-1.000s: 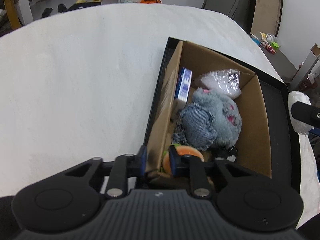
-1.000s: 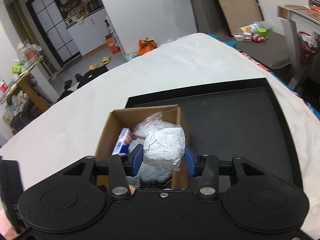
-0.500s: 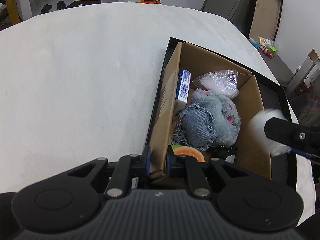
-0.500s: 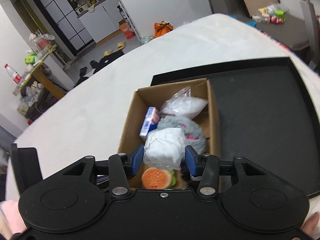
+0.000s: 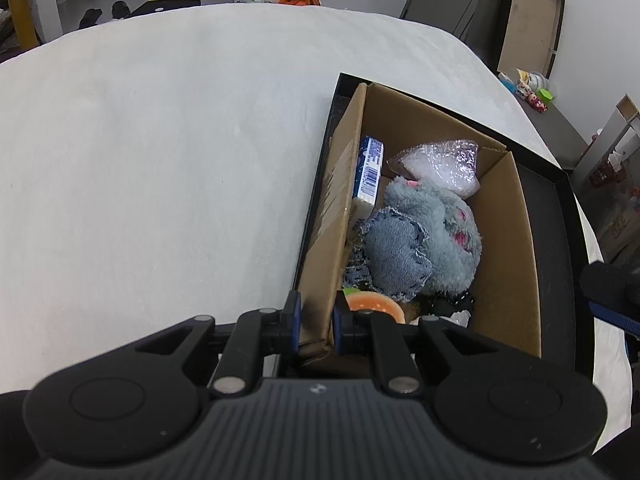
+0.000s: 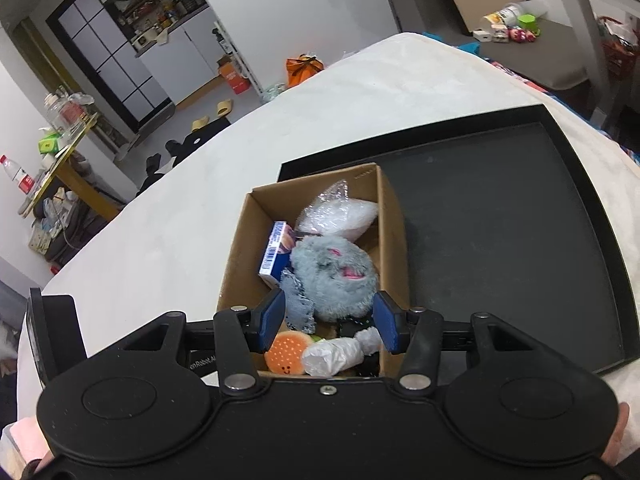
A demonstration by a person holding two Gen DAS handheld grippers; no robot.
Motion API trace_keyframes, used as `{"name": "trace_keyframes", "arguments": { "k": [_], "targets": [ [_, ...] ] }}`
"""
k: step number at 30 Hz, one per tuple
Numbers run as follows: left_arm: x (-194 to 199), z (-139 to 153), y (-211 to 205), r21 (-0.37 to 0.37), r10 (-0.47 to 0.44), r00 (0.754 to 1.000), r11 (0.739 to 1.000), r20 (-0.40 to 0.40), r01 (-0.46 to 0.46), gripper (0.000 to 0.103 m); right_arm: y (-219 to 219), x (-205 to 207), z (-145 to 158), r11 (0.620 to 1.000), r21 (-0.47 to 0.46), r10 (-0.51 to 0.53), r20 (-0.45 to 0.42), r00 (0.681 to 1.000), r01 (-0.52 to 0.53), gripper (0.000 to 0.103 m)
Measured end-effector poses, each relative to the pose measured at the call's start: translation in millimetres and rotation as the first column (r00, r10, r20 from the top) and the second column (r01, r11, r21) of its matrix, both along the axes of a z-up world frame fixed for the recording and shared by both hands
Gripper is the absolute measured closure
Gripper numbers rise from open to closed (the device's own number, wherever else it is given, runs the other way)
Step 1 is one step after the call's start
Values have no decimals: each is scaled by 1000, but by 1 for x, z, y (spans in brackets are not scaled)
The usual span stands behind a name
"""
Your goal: Organize soft objects
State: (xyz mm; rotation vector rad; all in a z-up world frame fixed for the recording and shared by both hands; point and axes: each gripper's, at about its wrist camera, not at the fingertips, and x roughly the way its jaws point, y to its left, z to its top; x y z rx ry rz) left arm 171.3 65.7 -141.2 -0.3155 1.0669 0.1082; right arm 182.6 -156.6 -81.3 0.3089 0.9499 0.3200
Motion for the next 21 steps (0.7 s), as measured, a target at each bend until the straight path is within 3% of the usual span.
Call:
{"name": "trace_keyframes", "arguments": {
  "k": [5,11,16,21],
  "targets": [
    [-2,9,-3,20,-3,1000,1000,-2,4,86,-4,-5,0,1000,0,-4,-9,1000,4,50],
    [-9,26,-7,31,-17,1000,999,13,17,82,-13,-12,7,1000,14,-13,8,1000,13,38],
    [-19,46,-12,31,-29,999,999,42,27,67,-25,-21,16,1000,7,-28,35,999,28,23],
    [-32,66,-21,37,-51,995,998,88,48,43,-42,-31,27,999,6,-50,72,996,50,6]
  ]
}}
